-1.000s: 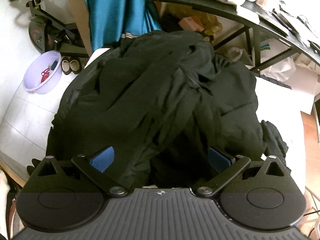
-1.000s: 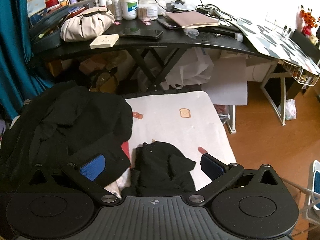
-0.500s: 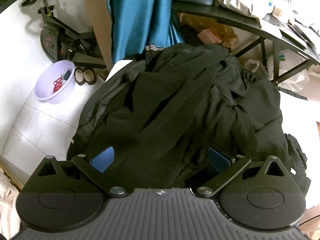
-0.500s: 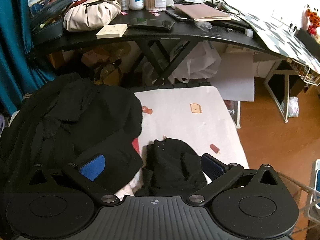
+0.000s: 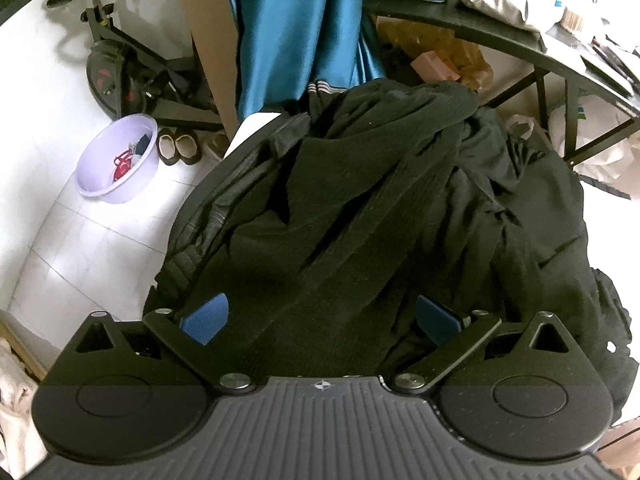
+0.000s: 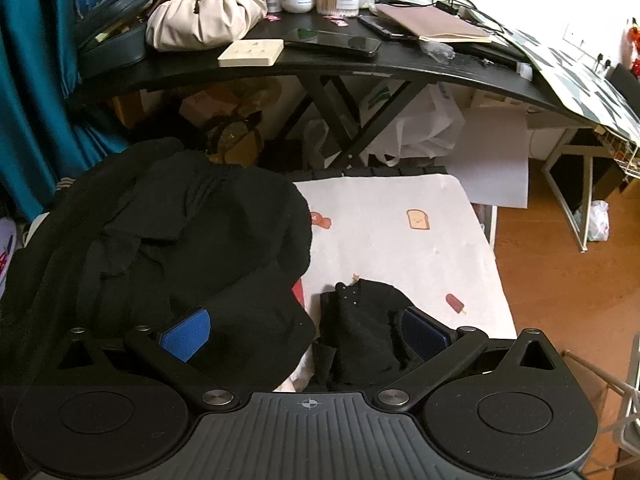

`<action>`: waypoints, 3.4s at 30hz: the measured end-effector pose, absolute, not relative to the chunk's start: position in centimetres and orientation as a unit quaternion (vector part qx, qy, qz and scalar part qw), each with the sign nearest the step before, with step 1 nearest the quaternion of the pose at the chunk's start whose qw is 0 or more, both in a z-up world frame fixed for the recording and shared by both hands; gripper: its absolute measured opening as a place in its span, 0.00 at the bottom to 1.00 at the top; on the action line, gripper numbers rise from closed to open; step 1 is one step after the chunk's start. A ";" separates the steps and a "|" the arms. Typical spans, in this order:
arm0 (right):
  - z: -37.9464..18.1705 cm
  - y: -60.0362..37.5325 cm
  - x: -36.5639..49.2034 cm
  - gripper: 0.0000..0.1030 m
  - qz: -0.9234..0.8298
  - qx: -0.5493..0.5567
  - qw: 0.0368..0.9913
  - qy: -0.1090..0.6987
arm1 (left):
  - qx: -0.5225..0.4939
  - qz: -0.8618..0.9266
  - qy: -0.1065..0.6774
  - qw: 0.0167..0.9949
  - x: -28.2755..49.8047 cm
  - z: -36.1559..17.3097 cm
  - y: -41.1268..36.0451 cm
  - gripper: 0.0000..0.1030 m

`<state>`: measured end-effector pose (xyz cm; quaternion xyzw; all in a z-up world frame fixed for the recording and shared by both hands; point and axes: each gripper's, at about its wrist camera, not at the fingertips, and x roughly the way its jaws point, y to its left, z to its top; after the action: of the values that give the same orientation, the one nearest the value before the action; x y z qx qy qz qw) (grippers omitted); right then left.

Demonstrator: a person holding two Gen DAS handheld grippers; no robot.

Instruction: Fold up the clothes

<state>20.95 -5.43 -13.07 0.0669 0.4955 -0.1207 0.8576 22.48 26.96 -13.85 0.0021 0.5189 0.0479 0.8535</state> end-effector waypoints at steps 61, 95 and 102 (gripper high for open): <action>-23.6 0.2 45.2 0.99 0.014 0.016 0.852 0.522 | -0.109 -0.075 0.483 0.866 33.3 -22.3 30.3 0.27; -26.2 7.2 56.8 0.41 0.100 0.185 0.807 0.552 | -0.170 -0.159 0.405 0.884 28.4 -14.9 26.2 0.10; -17.9 0.6 51.9 0.12 0.113 0.245 0.837 0.476 | -0.166 -0.218 0.396 0.876 26.3 -10.5 24.5 0.10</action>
<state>51.93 0.61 -17.89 0.2451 0.4758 0.1128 0.8372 26.30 24.50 -10.55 -0.1662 0.3965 -0.2177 0.8762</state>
